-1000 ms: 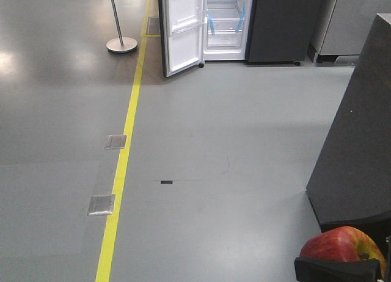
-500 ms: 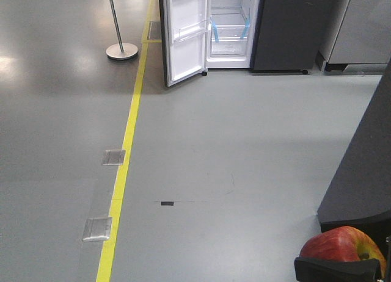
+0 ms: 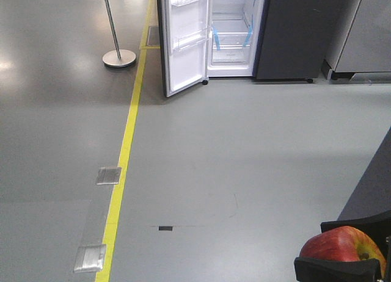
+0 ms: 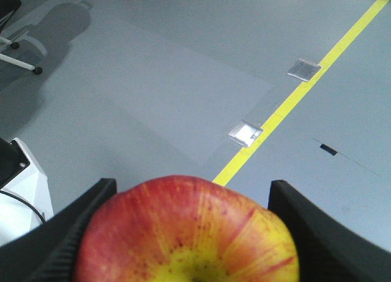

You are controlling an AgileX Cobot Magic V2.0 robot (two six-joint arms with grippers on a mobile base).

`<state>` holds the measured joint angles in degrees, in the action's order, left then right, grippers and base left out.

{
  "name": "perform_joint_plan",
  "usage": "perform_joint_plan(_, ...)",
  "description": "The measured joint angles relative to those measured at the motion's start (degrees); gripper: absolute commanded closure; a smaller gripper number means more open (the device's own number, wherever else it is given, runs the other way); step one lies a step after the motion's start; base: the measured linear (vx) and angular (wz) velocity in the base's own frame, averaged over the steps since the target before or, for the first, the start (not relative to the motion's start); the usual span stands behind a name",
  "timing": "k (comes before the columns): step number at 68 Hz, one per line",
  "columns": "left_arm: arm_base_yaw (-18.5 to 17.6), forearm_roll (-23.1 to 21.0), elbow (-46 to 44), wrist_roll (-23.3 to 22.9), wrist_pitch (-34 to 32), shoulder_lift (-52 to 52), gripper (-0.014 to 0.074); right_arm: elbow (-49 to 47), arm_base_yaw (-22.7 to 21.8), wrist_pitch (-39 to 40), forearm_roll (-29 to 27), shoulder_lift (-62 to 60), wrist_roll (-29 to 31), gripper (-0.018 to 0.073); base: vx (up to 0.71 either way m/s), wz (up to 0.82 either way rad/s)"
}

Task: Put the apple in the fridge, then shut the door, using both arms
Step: 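Drive the base toward the open white refrigerator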

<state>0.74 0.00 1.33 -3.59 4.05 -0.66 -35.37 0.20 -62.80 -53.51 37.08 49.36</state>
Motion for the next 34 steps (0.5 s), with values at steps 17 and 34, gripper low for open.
perform_joint_plan(17,0.00,0.00,0.00,0.00,0.00,0.00,0.0603,0.00,0.00,0.00,0.00,0.00,0.00,0.0353,0.26,-0.04)
perform_joint_plan(34,0.00,0.00,0.00,0.00,0.00,0.00,0.0603,0.00,0.00,0.00,0.00,0.00,0.00,0.0353,0.26,-0.04)
